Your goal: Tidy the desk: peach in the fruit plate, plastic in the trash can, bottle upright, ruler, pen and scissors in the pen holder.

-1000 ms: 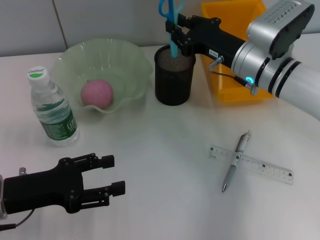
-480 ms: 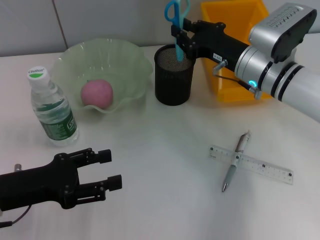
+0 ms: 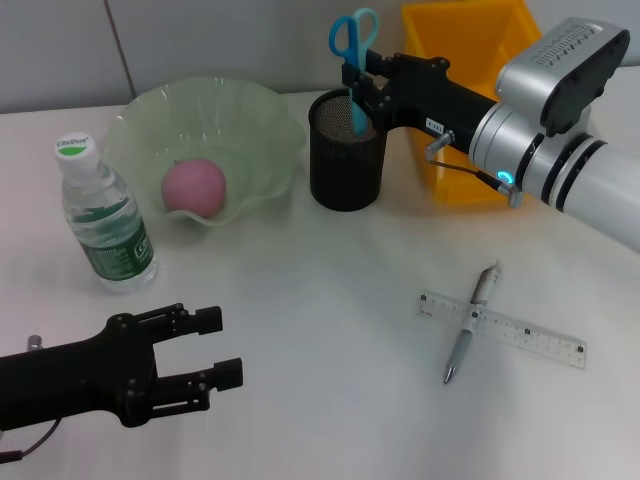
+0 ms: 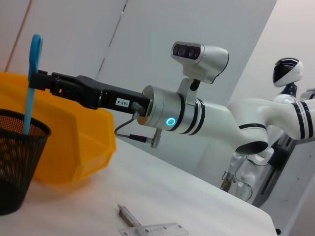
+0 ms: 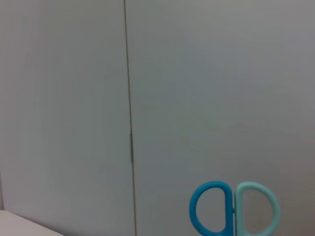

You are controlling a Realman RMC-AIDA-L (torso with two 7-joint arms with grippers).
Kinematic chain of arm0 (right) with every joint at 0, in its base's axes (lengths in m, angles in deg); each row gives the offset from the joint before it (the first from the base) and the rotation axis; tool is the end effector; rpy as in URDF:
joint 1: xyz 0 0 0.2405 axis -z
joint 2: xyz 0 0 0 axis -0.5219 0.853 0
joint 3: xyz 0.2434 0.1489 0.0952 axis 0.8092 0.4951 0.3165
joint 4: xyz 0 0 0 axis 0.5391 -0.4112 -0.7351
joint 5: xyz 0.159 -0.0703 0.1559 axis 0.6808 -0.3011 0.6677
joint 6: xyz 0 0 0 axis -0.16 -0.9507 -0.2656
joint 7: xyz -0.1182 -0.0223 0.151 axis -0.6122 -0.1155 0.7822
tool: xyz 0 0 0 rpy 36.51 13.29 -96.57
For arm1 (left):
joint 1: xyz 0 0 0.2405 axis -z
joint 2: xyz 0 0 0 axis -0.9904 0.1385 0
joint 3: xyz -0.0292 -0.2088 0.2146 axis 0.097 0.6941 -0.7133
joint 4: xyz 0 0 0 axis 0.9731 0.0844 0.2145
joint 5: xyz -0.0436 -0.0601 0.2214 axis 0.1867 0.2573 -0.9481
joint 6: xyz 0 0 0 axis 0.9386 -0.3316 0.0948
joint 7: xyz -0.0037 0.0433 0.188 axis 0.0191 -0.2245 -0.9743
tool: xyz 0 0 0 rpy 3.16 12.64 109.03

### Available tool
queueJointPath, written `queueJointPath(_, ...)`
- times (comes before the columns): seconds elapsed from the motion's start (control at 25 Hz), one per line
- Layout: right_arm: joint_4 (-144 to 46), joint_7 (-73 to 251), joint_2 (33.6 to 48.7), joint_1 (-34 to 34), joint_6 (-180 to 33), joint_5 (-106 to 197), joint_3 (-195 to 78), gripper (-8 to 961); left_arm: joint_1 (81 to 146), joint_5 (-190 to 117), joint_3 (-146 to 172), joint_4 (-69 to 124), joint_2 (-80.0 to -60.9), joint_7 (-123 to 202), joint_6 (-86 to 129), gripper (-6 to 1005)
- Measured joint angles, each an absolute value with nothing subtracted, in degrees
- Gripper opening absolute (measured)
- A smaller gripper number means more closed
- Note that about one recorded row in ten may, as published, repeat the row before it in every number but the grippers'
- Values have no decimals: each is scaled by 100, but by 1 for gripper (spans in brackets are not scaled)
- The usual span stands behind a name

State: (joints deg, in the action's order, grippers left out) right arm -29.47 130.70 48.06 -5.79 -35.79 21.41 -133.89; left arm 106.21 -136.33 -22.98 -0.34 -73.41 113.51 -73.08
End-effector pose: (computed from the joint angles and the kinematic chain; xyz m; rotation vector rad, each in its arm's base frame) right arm 0.2393 0.4971 -0.1044 -2.1534 0.4871 0.7530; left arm -0.3024 0.3063 -0.0719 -2.8337 -0.7407 -0.9854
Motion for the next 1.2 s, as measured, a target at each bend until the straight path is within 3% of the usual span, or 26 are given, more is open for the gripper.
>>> queueJointPath(0.2, -2957, 13071, 4812, -564, -3571, 2100, -13465, 311, 10621, -13635, -2287, -10, -7345, 11345, -7320, 781)
queueJointPath(0.4, -2960, 13071, 4817, -509, -3479, 2124, -13461, 523, 10613, -13644, -2272, -30, -7346, 11339, -7354, 781)
queueJointPath(0.76, -2923, 13105, 4810, -365, -3173, 2159, -13357, 654, 10612, -13632, -2279, -34, -7342, 11338, -7377, 780)
queueJointPath(1.2, -2986, 13063, 4798, -27, -2370, 2818, -13052, 651, 10603, -13626, -2274, -23, -7348, 11290, -7426, 780)
